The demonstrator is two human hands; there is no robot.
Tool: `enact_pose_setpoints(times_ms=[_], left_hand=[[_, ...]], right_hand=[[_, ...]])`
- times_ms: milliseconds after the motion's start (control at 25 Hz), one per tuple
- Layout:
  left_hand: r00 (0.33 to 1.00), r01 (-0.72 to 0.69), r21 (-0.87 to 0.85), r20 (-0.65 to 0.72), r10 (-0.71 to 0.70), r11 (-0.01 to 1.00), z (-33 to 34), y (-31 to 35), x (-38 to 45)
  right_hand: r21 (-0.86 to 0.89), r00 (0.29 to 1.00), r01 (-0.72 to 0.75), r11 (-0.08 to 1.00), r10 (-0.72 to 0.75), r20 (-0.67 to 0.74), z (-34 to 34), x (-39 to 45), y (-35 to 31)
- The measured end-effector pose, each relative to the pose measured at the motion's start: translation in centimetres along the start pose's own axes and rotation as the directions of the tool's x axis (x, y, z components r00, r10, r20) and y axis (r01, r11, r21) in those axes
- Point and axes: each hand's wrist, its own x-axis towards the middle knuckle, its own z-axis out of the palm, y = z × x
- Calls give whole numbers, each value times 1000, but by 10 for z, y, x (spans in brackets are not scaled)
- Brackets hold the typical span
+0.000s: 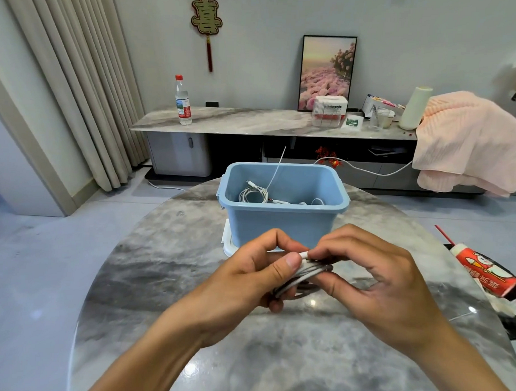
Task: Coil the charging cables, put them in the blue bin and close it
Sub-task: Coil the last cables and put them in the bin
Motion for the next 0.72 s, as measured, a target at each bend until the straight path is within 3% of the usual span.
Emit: enact_pose_setpoints(times_ms=[280, 520, 640, 720], left_hand=[[999, -23, 61, 32, 21, 998, 6, -9, 2], [992, -63, 111, -100, 74, 992, 16, -20, 10], [984, -94, 190, -135, 120, 977, 20, -27, 16], [977, -92, 266, -160, 138, 959, 19, -33, 21]], right_hand=[[115, 993, -115, 987, 110, 52, -4, -1, 10], [165, 967, -244, 955, 229, 109, -2, -1, 16], [112, 920, -373, 921, 352, 169, -22, -2, 21], [63, 837, -546, 835, 541, 85, -59, -8, 38]])
